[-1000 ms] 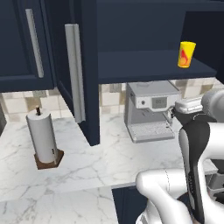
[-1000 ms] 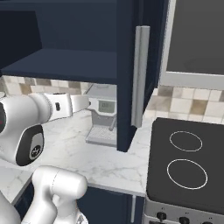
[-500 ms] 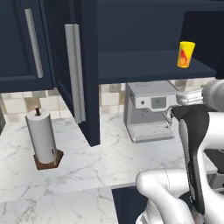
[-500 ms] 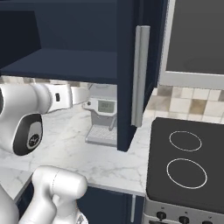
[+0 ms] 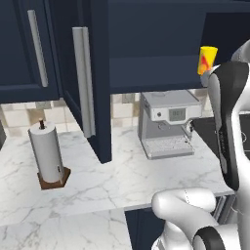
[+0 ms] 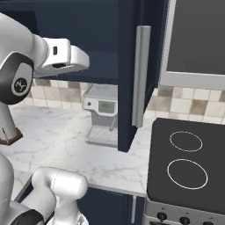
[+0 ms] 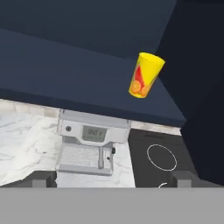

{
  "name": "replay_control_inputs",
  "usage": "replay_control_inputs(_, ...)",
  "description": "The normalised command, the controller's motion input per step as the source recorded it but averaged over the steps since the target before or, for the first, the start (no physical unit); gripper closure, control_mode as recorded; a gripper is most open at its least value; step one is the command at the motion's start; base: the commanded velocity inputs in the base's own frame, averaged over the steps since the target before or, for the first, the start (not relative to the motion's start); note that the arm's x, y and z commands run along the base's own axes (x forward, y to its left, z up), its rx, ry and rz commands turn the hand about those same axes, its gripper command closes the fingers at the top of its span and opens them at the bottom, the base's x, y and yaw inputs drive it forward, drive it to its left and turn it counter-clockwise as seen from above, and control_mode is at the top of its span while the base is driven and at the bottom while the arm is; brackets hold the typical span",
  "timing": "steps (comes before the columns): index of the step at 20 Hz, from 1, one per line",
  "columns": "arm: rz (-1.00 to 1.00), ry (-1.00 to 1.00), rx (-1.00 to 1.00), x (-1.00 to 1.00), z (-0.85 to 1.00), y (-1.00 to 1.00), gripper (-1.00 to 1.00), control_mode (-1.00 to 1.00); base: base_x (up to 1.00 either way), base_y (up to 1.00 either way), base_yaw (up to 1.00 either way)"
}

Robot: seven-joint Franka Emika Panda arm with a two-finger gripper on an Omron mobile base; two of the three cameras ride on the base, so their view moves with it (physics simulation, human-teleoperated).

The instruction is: Open the cabinet directly in front. Then move the liquor and the cup to the dining counter with the jar on it.

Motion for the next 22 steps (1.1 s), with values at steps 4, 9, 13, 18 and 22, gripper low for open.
replay_control_inputs(4,0.00,0.00,0.00,0.11,0.00,0.00,-1.00,-1.00,0.00,0.00,0.00)
replay_control_inputs(9,-0.10,-0.03,0.00,0.16,-0.04,0.00,-1.00,-1.00,0.00,0.00,0.00)
replay_control_inputs(13,-0.13,-0.05,0.00,0.09,0.00,0.00,-1.00,-1.00,0.00,0.00,0.00)
replay_control_inputs(18,0.00,0.00,0.00,0.40,0.00,0.00,-1.00,-1.00,0.00,0.00,0.00)
replay_control_inputs(22,0.00,0.00,0.00,0.39,0.00,-0.10,-1.00,-1.00,0.00,0.00,0.00)
